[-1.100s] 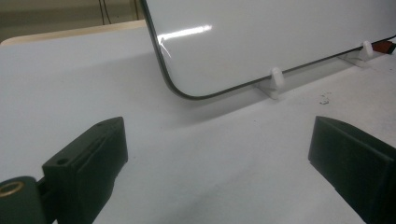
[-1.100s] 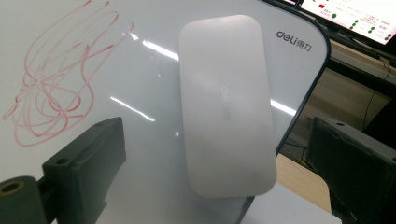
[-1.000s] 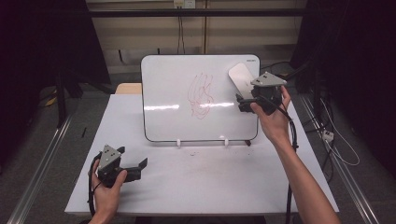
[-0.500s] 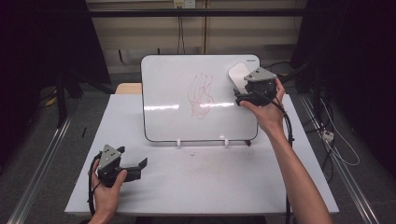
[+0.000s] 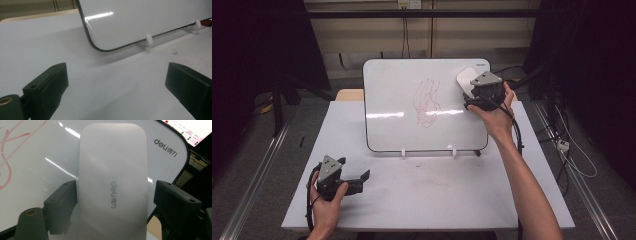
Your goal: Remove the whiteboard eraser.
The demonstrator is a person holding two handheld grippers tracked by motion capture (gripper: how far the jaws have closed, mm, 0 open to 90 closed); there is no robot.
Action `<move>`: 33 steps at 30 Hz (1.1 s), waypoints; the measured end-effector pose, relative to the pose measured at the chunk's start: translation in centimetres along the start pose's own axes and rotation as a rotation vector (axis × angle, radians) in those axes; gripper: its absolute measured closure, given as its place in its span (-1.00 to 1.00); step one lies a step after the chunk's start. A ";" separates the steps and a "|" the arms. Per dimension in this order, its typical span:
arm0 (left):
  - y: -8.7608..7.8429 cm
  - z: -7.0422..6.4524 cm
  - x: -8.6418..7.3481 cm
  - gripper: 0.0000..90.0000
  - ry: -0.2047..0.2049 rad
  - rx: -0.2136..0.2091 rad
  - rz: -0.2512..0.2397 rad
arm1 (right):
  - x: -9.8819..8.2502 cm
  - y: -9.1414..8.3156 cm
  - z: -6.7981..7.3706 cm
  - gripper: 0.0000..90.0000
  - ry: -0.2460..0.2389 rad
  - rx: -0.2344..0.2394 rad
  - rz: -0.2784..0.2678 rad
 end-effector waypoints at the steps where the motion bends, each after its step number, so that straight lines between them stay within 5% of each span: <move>1: 0.0 0.0 0.0 -0.90 -0.001 0.000 0.000 | 0.0 0.2 0.0 -0.52 -0.003 -0.001 0.003; 6: 0.1 0.2 -0.2 -0.90 -0.010 0.003 0.021 | -0.1 0.7 0.4 -0.31 -0.008 -0.017 0.020; 15: -0.1 0.3 -0.2 -0.90 -0.008 0.007 0.017 | 0.1 0.5 0.3 -0.30 0.005 -0.009 0.029; 33: -0.2 0.3 -0.2 -0.89 -0.010 0.008 0.013 | -0.1 -0.7 -0.8 -0.30 0.146 0.137 -0.030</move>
Point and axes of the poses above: each handheld gripper's, and its own axes: y roughly forward along the jaws, x roughly out of its top, z roughly to its left, the point moved 3 cm from there along y, roughly forward along the jaws, and after that the axes turned 7 degrees about x, right-handed, at the moved point
